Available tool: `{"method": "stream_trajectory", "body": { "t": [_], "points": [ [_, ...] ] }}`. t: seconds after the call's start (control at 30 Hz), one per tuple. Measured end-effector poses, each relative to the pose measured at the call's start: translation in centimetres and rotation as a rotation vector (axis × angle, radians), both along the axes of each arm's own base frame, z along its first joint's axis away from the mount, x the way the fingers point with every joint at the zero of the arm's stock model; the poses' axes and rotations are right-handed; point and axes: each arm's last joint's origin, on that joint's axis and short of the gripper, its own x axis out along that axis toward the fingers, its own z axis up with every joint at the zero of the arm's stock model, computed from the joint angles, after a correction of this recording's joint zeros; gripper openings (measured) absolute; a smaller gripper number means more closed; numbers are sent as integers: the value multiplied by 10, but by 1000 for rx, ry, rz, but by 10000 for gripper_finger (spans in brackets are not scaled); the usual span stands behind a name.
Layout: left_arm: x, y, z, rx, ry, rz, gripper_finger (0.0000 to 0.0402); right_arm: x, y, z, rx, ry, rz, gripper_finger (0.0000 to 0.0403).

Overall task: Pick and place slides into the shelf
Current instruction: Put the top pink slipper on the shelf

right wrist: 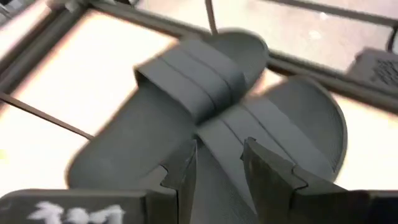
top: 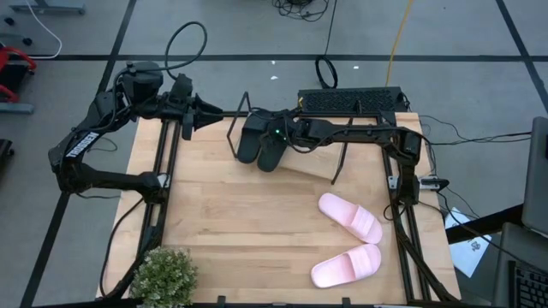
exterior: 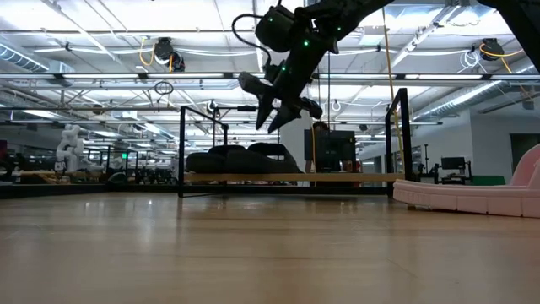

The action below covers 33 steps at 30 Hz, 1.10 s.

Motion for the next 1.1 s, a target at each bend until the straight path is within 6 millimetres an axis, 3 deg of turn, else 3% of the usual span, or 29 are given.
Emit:
{"method": "stream_trajectory", "body": {
  "t": [0.13,0.33,0.53,0.7,0.9,1.1],
  "points": [
    [0,0,0,0,0,-1,147,-1,-4,26,-68,-128,26,121],
    [-2,-2,1,19,-9,-24,147,-20,9,99,-240,-341,207,121],
    [-7,-11,5,48,-38,-121,147,-56,68,164,-408,-439,573,121],
    [-3,-26,6,63,-49,-224,147,-89,127,204,-554,-544,788,121],
    [13,-53,3,86,-39,-409,147,-122,179,228,-652,-643,969,121],
    [39,-80,-8,151,12,-525,147,-140,205,236,-717,-640,945,121]
  ]
}}
